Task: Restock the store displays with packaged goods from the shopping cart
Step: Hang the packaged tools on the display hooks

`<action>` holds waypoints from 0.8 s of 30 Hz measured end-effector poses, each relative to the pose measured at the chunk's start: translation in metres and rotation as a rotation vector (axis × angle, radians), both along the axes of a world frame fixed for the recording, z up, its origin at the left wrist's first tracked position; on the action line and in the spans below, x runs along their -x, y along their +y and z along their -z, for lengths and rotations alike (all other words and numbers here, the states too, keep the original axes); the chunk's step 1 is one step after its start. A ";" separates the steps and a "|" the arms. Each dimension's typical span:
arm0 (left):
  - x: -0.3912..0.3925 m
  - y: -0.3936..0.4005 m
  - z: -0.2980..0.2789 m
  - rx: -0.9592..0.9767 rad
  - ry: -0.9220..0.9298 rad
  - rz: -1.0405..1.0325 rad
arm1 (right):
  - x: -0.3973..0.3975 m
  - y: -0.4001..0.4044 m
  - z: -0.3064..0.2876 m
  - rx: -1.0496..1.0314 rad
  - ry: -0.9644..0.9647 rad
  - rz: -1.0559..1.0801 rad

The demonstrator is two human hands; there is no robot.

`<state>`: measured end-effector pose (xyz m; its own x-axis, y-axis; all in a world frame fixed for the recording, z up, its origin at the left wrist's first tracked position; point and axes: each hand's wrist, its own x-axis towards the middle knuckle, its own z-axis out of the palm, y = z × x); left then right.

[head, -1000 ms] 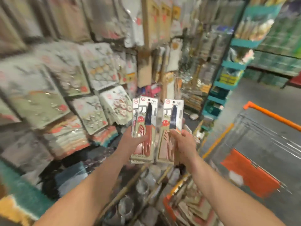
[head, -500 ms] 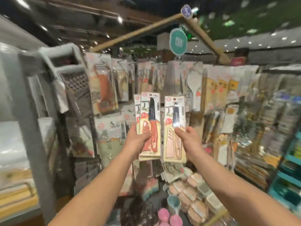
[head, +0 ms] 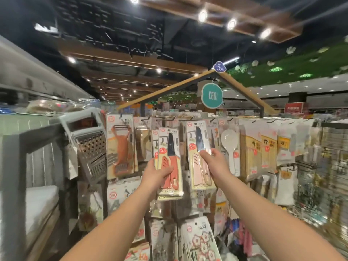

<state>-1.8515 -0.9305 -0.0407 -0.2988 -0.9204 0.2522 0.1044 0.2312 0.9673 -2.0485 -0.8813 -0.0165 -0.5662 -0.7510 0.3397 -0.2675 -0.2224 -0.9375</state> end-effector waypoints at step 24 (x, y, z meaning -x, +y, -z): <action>0.001 -0.004 0.003 -0.006 0.053 -0.043 | 0.013 -0.049 -0.041 -0.192 0.067 0.040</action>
